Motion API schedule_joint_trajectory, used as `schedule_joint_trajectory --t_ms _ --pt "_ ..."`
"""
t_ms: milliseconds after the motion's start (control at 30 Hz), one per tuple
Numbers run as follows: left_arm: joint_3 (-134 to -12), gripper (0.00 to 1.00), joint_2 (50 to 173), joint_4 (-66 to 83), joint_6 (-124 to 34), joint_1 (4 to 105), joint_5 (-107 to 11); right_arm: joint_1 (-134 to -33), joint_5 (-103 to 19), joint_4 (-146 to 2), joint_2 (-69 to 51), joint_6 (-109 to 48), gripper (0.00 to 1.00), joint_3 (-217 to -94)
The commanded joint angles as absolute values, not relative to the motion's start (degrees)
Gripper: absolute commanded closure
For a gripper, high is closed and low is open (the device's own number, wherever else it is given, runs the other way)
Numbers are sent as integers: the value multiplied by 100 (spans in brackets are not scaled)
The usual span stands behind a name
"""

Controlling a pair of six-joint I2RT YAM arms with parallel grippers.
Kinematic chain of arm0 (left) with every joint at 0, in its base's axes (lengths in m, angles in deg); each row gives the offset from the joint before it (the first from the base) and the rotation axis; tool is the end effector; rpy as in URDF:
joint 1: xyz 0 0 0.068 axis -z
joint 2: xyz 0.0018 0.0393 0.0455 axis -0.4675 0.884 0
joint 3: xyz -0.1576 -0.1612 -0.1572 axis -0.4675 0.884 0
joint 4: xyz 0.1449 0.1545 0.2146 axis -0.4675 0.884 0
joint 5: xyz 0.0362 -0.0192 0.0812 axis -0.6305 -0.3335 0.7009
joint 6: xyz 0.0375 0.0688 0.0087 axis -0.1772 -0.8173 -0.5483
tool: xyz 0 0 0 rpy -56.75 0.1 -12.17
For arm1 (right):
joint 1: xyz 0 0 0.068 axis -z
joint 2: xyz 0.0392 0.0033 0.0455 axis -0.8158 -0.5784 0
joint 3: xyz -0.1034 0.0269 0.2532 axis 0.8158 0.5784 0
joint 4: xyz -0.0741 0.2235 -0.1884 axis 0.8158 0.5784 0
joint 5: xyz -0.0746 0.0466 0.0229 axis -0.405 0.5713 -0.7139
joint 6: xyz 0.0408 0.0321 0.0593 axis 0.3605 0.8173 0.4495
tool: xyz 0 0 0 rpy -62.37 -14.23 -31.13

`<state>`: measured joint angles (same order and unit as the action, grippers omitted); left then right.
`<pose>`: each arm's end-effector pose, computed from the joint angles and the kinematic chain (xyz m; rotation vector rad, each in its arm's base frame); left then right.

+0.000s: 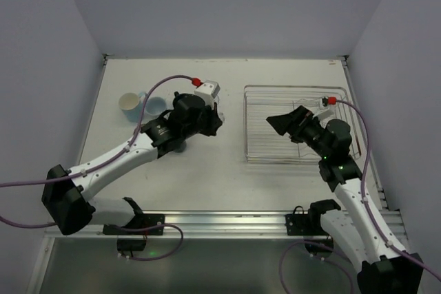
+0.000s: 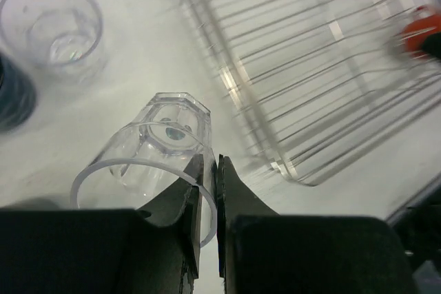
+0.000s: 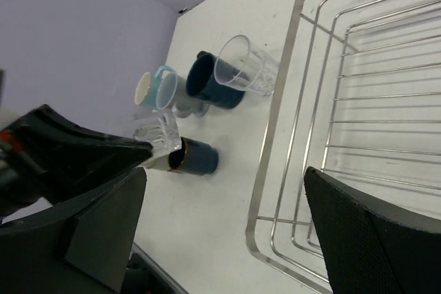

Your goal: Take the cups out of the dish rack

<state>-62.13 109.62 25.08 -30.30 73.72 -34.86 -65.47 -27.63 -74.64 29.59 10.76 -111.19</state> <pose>0.2574 -0.2567 0.3015 0.3003 2.0935 -0.6908 0.2429 0.0727 0.2754 0.2855 1.8215 1.0743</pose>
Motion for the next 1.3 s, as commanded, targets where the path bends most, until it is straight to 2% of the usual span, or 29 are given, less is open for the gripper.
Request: schedule_joint_trajectory --t_ms 0,467,567,600,700,867,1000,1167,1267 --pt "-6422 100 11591 4379 -3739 7314 -2544 -6539 -3520 -6582 3369 318 1 -11484" --pt "-7196 100 13772 4574 -4083 6848 -2588 -6538 -3504 -6405 4082 -25 1 -10860" --pt "-7187 89 13878 4565 -4065 6822 -2605 -6539 -3548 -6396 4108 -78 1 -10816" --pt "-7187 81 13904 4600 -4065 6813 -2588 -6539 -3565 -6370 4108 -87 1 -10816" --pt "-7213 64 13896 4600 -4056 6786 -2570 -6530 -3644 -6299 4152 -148 1 -10860" --pt "-7319 46 13615 4618 -4030 6795 -2579 -6539 -3829 -6045 4100 -236 1 -11070" --pt "-7442 27 13088 4557 -3995 6795 -2719 -6539 -4285 -5615 4020 -376 1 -11343" --pt "-7320 15 11683 4135 -4065 6830 -3272 -6530 -5172 -5280 3784 -447 7 -11676" --pt "-6732 9 10489 3591 -4206 6848 -3949 -6521 -5890 -5157 3600 -482 14 -11852"
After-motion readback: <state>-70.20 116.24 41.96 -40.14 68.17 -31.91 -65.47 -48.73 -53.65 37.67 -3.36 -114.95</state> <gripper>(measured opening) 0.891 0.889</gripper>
